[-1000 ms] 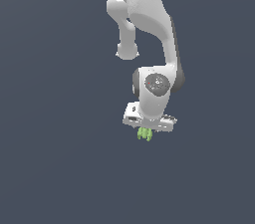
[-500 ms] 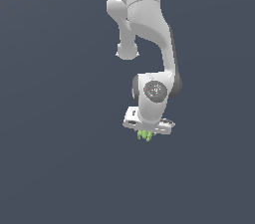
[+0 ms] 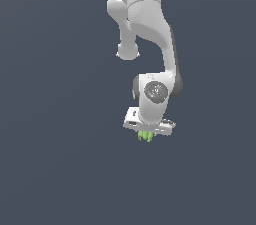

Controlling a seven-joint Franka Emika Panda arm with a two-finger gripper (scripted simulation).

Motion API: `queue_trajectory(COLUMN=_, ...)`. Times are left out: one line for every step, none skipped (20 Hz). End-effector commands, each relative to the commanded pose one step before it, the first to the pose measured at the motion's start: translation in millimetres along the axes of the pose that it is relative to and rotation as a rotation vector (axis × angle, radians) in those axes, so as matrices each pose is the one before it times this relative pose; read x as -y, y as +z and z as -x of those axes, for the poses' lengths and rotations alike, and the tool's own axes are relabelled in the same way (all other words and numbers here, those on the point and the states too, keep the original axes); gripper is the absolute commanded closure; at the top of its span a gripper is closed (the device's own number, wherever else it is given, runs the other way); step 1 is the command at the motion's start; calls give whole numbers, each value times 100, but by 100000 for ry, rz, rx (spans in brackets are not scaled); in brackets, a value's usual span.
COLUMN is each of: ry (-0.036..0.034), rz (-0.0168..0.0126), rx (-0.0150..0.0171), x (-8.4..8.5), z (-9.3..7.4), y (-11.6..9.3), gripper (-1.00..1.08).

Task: Pick up the object and move it to a goal position.

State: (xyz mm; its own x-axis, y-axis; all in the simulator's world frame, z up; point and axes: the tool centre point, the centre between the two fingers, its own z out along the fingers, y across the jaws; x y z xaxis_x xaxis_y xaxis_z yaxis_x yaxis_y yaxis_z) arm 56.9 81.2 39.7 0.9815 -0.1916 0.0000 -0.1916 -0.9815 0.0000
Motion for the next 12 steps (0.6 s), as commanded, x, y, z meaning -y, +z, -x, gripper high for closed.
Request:
queue_trajectory(ry=-7, rz=2, rx=-6, x=-24, z=6, y=-6, gripper=108)
queue_trajectory(ry=0, rz=0, rx=0, x=-86, z=13, y=-14, gripper=108)
queue_trajectory(ry=0, rz=0, rx=0, x=-144, z=22, y=-23, gripper=108)
queue_trajectory(ry=0, rz=0, rx=0, x=-203, z=31, y=-33, gripper=108)
queue_trajectory(ry=0, rz=0, rx=0, x=-264, z=40, y=-43, gripper=108)
queue_trajectory(ry=0, rz=0, rx=0, x=-327, z=50, y=-53, gripper=108)
queue_trajectory(ry=0, rz=0, rx=0, x=-392, z=59, y=-63, gripper=108)
queue_trajectory(ry=0, rz=0, rx=0, x=-461, z=70, y=-74, gripper=108)
queue_trajectory(ry=0, rz=0, rx=0, x=-535, z=81, y=-86, gripper=108)
queue_trajectory(ry=0, rz=0, rx=0, x=-613, z=92, y=-99, gripper=108)
queue_trajectory(ry=0, rz=0, rx=0, x=-697, z=104, y=-113, gripper=108)
queue_trajectory(ry=0, rz=0, rx=0, x=-780, z=116, y=-126, gripper=108)
